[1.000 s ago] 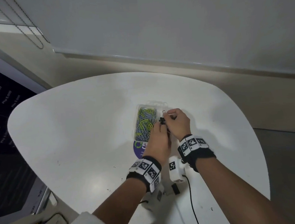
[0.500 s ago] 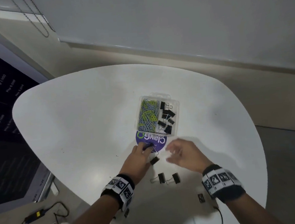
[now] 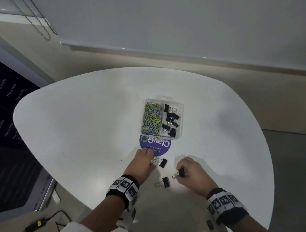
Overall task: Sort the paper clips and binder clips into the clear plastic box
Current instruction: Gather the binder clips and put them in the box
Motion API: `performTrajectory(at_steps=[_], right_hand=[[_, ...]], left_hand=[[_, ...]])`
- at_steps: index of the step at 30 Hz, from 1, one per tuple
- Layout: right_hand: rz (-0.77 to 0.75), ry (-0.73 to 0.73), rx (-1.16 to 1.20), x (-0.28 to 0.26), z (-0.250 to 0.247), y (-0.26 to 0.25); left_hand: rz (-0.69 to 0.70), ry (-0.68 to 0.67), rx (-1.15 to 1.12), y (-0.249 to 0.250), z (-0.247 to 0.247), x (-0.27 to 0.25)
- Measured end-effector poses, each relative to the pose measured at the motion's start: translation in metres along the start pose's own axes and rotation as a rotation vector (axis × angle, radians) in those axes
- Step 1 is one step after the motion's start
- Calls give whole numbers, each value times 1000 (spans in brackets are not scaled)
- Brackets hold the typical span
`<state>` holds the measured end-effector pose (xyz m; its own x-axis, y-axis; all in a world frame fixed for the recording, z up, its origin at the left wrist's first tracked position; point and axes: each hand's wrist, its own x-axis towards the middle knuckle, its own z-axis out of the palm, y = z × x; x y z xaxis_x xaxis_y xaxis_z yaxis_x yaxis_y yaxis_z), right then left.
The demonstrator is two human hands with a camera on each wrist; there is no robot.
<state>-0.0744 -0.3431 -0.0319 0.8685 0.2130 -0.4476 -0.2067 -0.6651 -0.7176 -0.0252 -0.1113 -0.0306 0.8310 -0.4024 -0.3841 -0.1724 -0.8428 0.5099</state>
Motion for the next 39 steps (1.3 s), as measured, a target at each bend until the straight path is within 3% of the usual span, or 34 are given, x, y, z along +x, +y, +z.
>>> performTrajectory(at_steps=[5, 8, 10, 12, 15, 19, 22, 26, 30, 33, 36, 39], right_hand=[[109, 169, 311, 7, 3, -8], [212, 160, 436, 11, 6, -13], [179, 127, 382, 10, 6, -18], [100, 71, 281, 6, 9, -23], [33, -27, 140, 0, 21, -25], [18, -218, -122, 2, 32, -20], [-10, -201, -135, 1, 35, -18], [-11, -74, -46, -2, 30, -17], [141, 152, 293, -6, 18, -17], [233, 252, 484, -1, 2, -15], [270, 373, 575, 13, -22, -24], [240, 518, 613, 39, -48, -43]], left_hand=[[-119, 72, -356, -3, -2, -7], [-226, 89, -513, 1, -5, -9], [-269, 84, -554, 4, -5, -7], [-228, 51, -502, 10, -6, -4], [-41, -20, -200, 16, -4, 4], [-33, -122, 27, 23, -1, 12], [7, -120, 162, 24, 1, 15], [32, -111, 185, 18, -1, 8], [43, 38, -98, 18, -12, 3], [126, 181, -162, 31, -27, 26], [104, 325, -152, 52, -46, 61], [42, 294, -119, 63, -55, 83]])
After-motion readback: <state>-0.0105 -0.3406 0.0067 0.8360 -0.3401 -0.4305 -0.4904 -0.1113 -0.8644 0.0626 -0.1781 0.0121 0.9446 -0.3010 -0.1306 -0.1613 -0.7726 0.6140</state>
